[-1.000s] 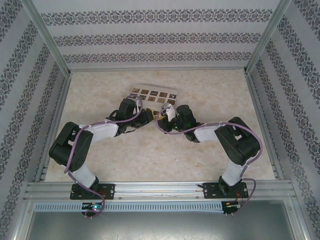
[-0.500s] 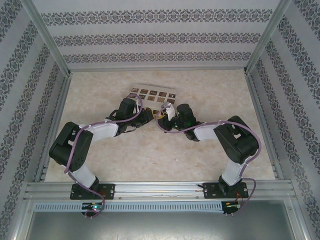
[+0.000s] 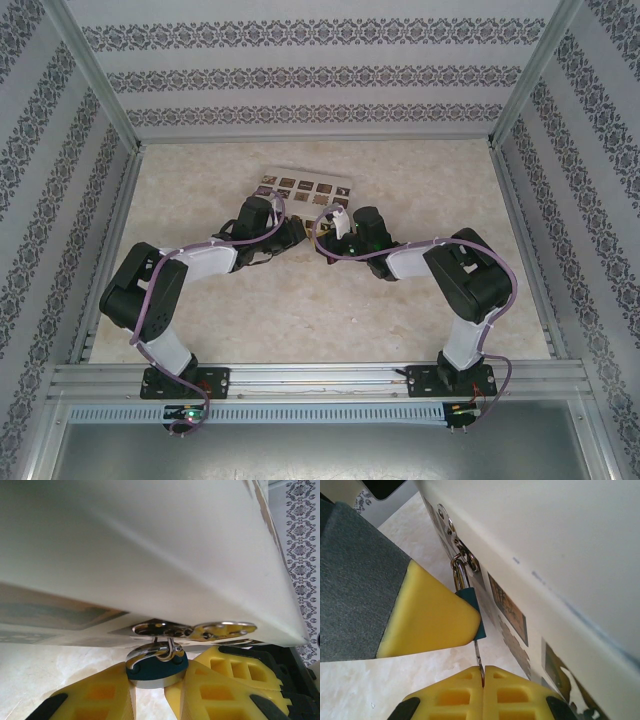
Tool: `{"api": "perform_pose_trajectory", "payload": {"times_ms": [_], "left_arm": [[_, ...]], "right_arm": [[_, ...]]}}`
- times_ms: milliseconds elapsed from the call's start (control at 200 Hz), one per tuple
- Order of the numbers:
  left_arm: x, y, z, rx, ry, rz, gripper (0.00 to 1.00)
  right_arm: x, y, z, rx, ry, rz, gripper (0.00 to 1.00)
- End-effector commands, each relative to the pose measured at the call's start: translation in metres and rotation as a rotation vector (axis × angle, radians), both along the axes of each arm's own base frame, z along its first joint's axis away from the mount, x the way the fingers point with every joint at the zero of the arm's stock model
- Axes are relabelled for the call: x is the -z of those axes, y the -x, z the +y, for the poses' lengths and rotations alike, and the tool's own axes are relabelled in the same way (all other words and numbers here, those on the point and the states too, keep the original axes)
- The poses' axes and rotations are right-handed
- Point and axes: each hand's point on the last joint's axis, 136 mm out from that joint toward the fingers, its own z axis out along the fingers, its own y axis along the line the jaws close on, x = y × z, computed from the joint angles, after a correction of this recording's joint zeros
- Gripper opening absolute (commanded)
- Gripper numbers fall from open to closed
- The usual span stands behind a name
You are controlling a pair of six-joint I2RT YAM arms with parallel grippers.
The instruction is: Unlock the padlock with the key
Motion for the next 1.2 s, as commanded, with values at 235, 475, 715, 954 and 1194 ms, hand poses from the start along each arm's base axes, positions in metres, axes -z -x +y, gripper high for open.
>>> {"api": "perform_pose_trajectory", "payload": {"times_ms": [235,475,715,954,1194], "left_arm": [[-0.004,0.032,-0.031,0.179,0.087,0.069,0.23],[-0.006,0.030,-0.032,0.175,0.087,0.071,0.23],[-0.008,0.026,-0.028,0.144,0.079,0.062,0.23],[-0.009,0.018,-0.025,0.113,0.067,0.051,0.23],[-0.012,0.013,-0.021,0.091,0.060,0.039,0.23]], "right_arm": [[-0.072,-0.021,0.017,-0.011,-0.031,-0.409,0.00],[-0.074,-0.020,0.011,-0.003,0.001,-0.456,0.00],[-0.072,-0.005,0.009,-0.025,-0.010,-0.416,0.00],[-0.050,0.009,0.002,-0.017,0.018,-0.357,0.00],[-0.039,0.015,-0.006,0.002,0.048,-0.335,0.00]]}}
